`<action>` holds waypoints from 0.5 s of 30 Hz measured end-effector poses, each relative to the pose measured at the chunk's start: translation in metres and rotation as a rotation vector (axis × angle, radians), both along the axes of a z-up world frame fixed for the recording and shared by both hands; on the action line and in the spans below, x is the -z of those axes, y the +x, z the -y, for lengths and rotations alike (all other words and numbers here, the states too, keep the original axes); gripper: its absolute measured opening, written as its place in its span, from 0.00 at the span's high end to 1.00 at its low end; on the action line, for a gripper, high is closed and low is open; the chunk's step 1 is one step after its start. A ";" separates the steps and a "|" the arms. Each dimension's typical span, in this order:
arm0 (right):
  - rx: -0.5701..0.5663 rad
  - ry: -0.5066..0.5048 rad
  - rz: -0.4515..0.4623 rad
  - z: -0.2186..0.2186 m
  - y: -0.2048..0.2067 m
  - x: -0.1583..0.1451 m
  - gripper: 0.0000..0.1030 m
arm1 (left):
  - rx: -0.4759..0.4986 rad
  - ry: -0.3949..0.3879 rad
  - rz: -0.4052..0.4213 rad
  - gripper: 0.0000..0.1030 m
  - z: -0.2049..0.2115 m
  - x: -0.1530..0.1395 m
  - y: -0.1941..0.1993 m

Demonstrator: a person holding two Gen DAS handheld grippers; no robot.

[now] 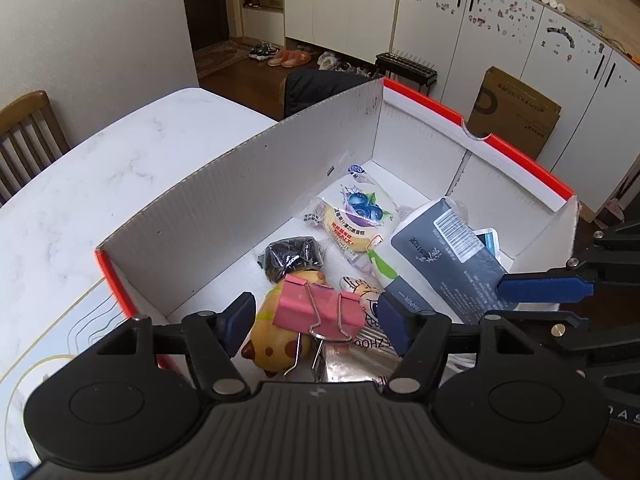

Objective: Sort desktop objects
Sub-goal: 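Lower into the box and open the left tool while the right tool releases the cable, then withdraw both open tools up out of the box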

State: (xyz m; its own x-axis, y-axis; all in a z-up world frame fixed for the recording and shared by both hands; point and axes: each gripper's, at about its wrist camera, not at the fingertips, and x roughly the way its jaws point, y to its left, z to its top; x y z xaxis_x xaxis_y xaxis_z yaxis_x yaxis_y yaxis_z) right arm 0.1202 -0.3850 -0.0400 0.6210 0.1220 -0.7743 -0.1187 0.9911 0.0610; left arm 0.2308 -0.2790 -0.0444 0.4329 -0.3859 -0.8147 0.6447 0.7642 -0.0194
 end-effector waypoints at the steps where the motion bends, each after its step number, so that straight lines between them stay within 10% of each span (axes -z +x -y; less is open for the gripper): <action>1: -0.001 0.006 0.000 0.000 -0.001 -0.001 0.80 | -0.002 -0.005 0.000 0.35 -0.002 -0.002 -0.002; 15: -0.033 0.041 0.040 0.002 -0.010 -0.018 0.77 | -0.021 -0.078 0.071 0.32 -0.032 -0.042 -0.042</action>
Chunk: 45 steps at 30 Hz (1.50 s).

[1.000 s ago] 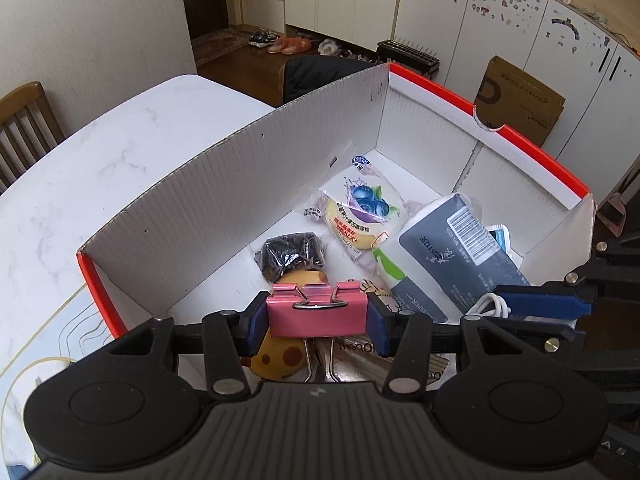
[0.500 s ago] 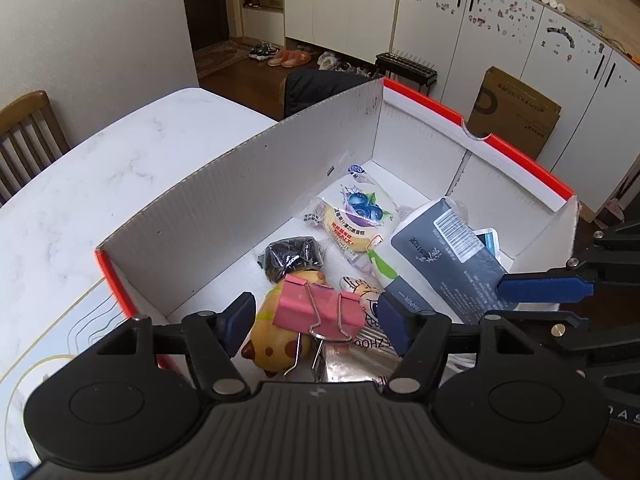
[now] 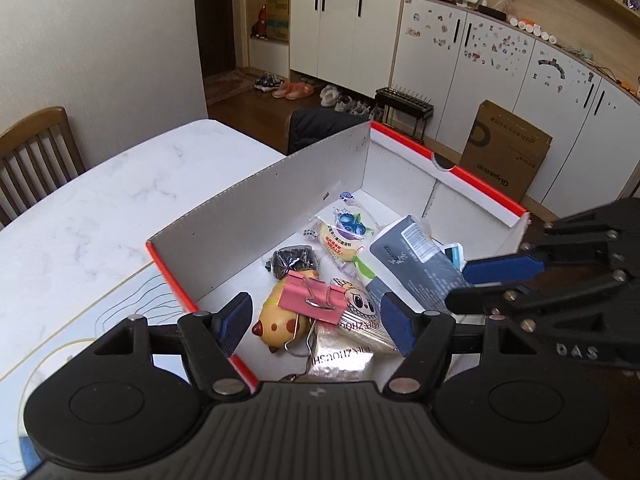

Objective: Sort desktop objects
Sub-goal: 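Withdraw both open tools up out of the box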

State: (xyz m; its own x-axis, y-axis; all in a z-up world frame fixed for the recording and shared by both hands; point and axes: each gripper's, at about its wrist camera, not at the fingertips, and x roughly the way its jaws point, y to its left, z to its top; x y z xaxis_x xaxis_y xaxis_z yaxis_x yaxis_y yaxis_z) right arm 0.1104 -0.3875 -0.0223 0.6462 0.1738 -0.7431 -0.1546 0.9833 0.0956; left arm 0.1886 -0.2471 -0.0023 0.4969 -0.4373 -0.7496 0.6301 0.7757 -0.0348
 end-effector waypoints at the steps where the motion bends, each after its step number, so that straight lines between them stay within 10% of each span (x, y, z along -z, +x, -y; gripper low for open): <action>1: -0.003 0.001 0.003 0.000 0.000 -0.001 0.77 | -0.003 -0.005 0.002 0.32 -0.002 -0.002 -0.002; 14: -0.030 0.020 0.040 -0.004 0.003 -0.012 0.50 | -0.054 -0.035 0.008 0.32 -0.024 -0.020 -0.021; 20: -0.040 0.010 0.043 -0.004 0.003 -0.015 0.47 | -0.064 -0.032 -0.003 0.30 -0.030 -0.020 -0.026; 28: -0.041 0.008 0.057 -0.001 -0.004 -0.016 0.40 | -0.061 -0.044 -0.002 0.02 -0.034 -0.016 -0.035; 45: -0.032 0.000 0.130 0.007 -0.036 -0.029 0.30 | -0.039 -0.049 0.047 0.01 -0.038 -0.019 -0.066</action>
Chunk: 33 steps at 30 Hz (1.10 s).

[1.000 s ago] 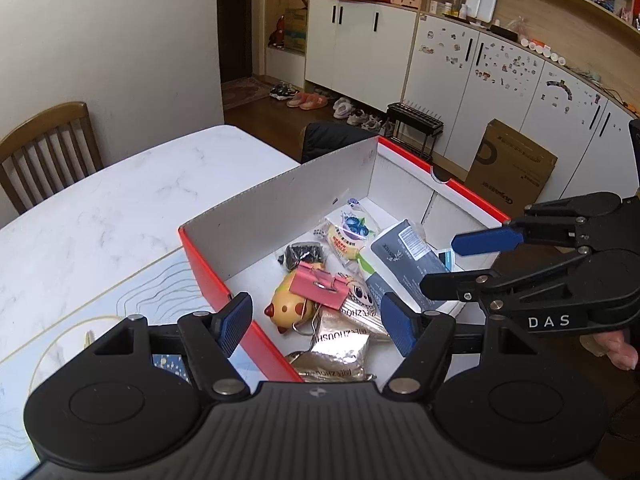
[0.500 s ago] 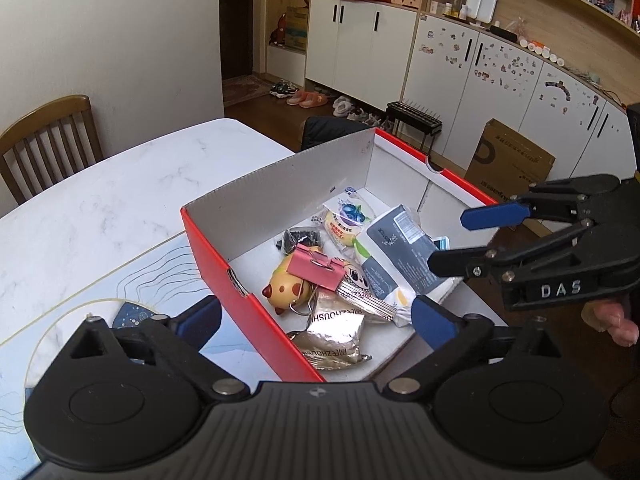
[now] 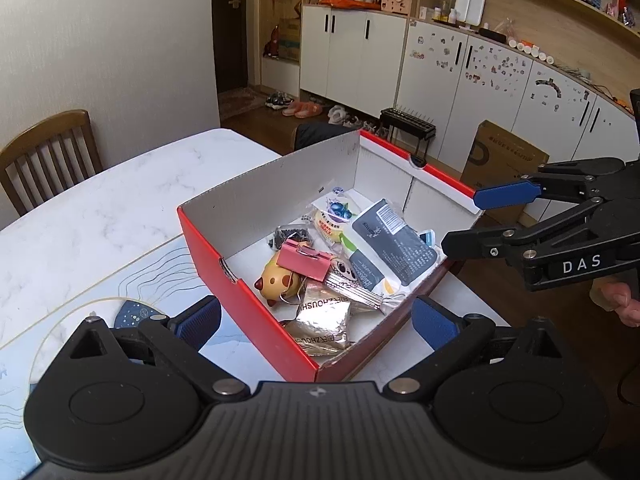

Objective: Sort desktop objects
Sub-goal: 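Withdraw both open tools up out of the box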

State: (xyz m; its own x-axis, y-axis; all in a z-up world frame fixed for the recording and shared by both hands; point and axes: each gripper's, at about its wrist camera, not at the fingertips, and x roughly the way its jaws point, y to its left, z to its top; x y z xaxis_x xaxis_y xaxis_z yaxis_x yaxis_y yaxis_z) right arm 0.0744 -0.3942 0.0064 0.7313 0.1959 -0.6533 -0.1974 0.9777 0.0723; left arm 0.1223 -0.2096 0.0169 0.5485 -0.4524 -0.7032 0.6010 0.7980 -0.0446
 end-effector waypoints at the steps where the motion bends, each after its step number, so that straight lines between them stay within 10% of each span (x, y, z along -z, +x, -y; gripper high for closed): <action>1: 0.002 -0.001 0.000 0.000 -0.001 0.000 0.30 | -0.003 -0.003 -0.002 0.01 -0.001 0.000 -0.001; 33: 0.036 0.014 0.006 -0.015 -0.022 -0.002 0.29 | -0.019 -0.010 0.074 0.01 -0.013 -0.006 -0.025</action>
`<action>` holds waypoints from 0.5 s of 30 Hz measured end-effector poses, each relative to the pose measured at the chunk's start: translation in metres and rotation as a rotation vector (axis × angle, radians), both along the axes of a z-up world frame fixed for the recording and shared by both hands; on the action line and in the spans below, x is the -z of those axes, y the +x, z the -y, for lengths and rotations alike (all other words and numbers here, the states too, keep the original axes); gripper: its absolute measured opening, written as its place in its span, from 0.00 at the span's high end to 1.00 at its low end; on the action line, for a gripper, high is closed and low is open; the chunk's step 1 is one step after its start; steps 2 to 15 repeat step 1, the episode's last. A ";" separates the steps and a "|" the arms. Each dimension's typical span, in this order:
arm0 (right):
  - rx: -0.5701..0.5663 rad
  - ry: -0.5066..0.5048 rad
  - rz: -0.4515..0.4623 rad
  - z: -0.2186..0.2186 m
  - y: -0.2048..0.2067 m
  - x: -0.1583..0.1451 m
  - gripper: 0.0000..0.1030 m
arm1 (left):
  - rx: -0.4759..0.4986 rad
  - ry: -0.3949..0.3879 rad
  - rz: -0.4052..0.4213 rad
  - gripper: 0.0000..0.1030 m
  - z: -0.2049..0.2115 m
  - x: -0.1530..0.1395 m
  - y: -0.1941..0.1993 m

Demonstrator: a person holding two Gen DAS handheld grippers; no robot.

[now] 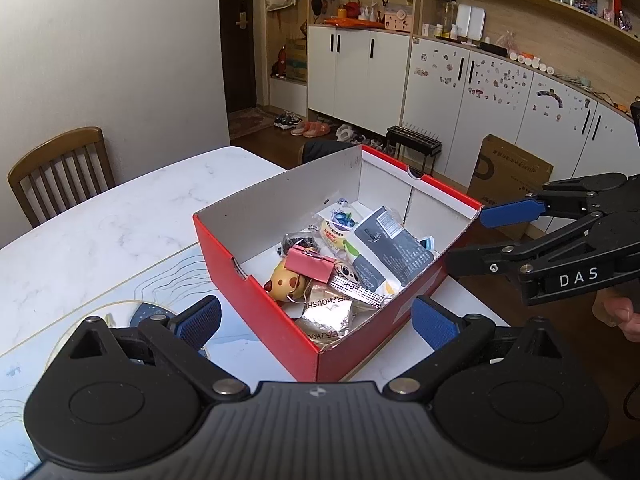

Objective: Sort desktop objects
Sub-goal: 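Withdraw both open tools up out of the box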

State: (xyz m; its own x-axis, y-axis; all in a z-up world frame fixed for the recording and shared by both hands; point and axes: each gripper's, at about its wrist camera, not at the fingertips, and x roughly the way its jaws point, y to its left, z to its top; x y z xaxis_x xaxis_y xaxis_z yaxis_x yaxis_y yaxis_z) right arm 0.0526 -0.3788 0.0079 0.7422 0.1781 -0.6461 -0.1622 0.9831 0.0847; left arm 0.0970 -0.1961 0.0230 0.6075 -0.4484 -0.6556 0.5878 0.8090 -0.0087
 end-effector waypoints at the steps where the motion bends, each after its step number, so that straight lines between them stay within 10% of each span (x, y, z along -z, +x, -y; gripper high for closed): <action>1: -0.001 -0.001 -0.001 -0.002 0.000 0.000 0.29 | -0.001 -0.001 0.000 0.01 -0.002 0.000 0.000; 15: -0.001 -0.001 -0.001 -0.002 0.000 0.000 0.29 | -0.001 -0.001 0.000 0.01 -0.002 0.000 0.000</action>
